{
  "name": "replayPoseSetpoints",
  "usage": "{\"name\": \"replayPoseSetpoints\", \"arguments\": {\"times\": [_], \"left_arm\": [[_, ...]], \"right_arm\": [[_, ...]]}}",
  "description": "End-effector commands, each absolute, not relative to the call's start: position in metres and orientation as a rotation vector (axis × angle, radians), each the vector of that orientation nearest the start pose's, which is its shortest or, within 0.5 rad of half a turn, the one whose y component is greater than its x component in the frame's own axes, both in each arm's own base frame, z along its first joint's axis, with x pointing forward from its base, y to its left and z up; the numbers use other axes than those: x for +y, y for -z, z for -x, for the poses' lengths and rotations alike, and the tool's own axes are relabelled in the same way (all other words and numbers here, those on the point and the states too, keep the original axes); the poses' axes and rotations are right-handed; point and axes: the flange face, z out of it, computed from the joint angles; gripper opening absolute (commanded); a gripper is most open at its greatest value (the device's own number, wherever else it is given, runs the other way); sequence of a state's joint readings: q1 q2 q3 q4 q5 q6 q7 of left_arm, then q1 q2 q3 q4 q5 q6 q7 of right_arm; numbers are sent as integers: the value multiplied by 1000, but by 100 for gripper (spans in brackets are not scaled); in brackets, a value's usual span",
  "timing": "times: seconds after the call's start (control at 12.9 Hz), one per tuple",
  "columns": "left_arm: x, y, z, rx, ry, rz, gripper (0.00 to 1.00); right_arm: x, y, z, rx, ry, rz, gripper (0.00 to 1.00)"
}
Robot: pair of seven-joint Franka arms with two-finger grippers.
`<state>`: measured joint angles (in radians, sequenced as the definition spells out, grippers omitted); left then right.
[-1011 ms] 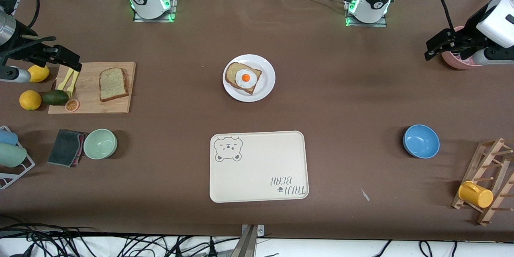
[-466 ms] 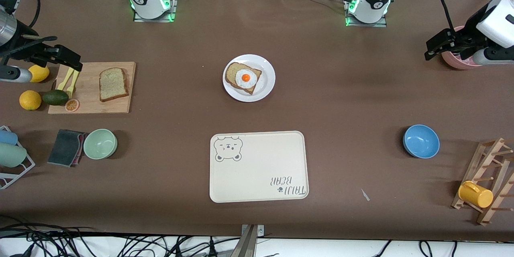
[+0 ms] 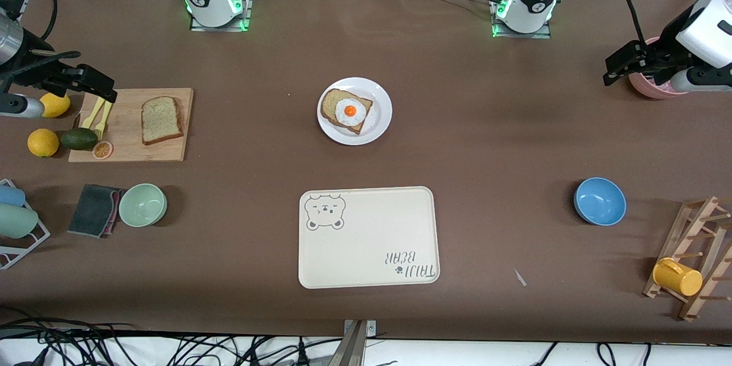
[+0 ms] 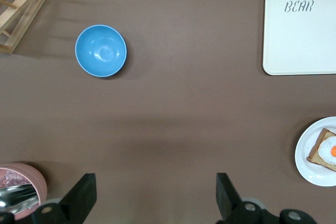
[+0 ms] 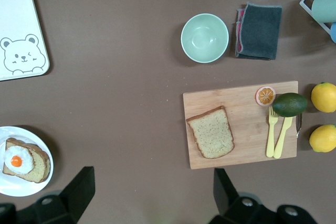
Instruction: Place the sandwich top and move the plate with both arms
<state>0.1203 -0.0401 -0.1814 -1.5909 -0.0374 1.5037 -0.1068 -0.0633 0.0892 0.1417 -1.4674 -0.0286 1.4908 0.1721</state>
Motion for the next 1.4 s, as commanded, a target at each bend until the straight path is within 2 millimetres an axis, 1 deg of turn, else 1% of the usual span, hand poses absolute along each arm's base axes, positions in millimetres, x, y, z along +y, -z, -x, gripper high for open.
{"name": "replayPoseSetpoints", "arguments": {"times": [0.0,0.31,0.39,0.47,0.62,0.7,0.78,0.86,1.09,1.17,1.32], "left_arm": [[-38,-638,-535,-71,-87,3181,100],[-38,-638,-535,-71,-87,3181,100],[-38,-638,-535,-71,-87,3181,100],[-38,-638,-535,-71,-87,3181,100],[-37,-638,-535,-73,-87,3181,100],[-38,-638,-535,-71,-87,3181,100],[-38,-638,-535,-71,-87,3181,100],[-37,-638,-535,-73,-87,3181,100],[-39,-638,-535,-68,-87,3181,100],[-39,-638,-535,-68,-87,3181,100],[-38,-638,-535,-71,-87,3181,100]], "right_arm": [[39,-621,-570,145,-90,3154,100],[37,-623,-569,151,-89,3160,100],[35,-618,-570,141,-106,3163,100],[35,-604,-573,140,-130,3162,100],[43,-563,-579,130,-129,3167,100],[44,-538,-580,117,-146,3167,100],[48,-511,-577,93,-177,3173,100],[54,-488,-573,70,-190,3181,100],[52,-427,-559,10,-262,3227,100],[49,-402,-549,-4,-297,3241,100],[48,-361,-535,-13,-337,3250,100]]}}
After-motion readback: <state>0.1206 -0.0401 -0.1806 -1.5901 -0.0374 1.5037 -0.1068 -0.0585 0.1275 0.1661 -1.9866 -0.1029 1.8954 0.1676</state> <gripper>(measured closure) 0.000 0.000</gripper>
